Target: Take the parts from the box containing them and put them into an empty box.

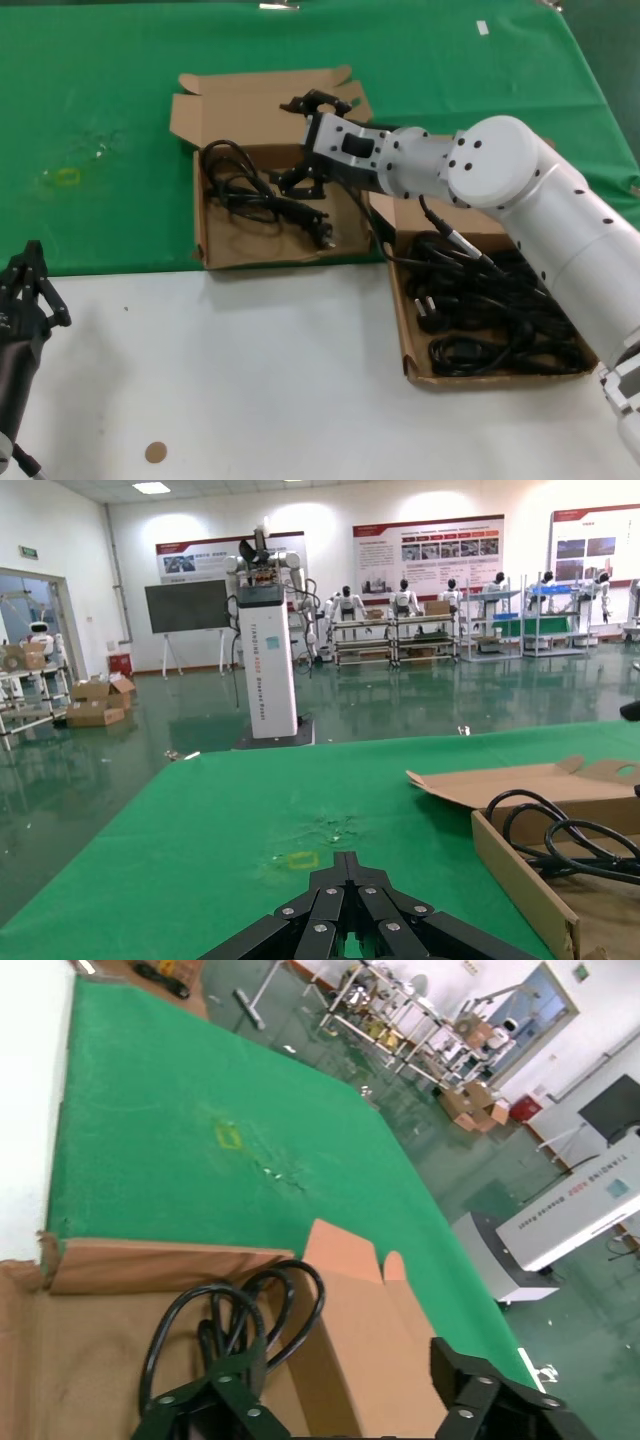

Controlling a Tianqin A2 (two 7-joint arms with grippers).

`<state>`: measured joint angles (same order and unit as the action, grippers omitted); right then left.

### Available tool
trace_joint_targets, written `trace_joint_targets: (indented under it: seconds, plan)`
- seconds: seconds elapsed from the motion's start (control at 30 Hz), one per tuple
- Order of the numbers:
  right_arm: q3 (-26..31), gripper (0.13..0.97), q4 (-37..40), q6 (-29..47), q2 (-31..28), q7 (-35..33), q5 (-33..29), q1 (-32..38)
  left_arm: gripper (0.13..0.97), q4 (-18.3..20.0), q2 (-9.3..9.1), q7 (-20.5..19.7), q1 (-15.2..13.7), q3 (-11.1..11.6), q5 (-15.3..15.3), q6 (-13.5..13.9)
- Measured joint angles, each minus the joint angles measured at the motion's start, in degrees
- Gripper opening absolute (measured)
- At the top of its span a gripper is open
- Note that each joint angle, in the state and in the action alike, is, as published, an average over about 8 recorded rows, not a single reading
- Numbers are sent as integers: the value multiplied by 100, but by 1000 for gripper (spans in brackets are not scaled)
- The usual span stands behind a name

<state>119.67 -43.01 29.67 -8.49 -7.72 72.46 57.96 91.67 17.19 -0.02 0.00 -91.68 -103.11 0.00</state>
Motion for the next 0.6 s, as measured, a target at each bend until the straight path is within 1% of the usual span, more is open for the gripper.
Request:
trace_joint_targets:
  seconds: [0.2, 0.23, 0.33, 0.5, 0.6]
  plan:
    - [-37, 612, -84, -27, -25, 71, 0, -36, 147, 0, 0, 0, 0, 0, 0, 0]
    - [-45, 612, -99, -36, -28, 74, 9, -53, 148, 0, 0, 0, 0, 0, 0, 0]
    - [-86, 683, -170, -79, -41, 85, 54, -138, 149, 0, 0, 0, 0, 0, 0, 0]
    - [-216, 801, -394, -218, -80, 118, 197, -407, 190, 0, 0, 0, 0, 0, 0, 0]
    - [-314, 801, -563, -322, -110, 142, 306, -612, 214, 0, 0, 0, 0, 0, 0, 0]
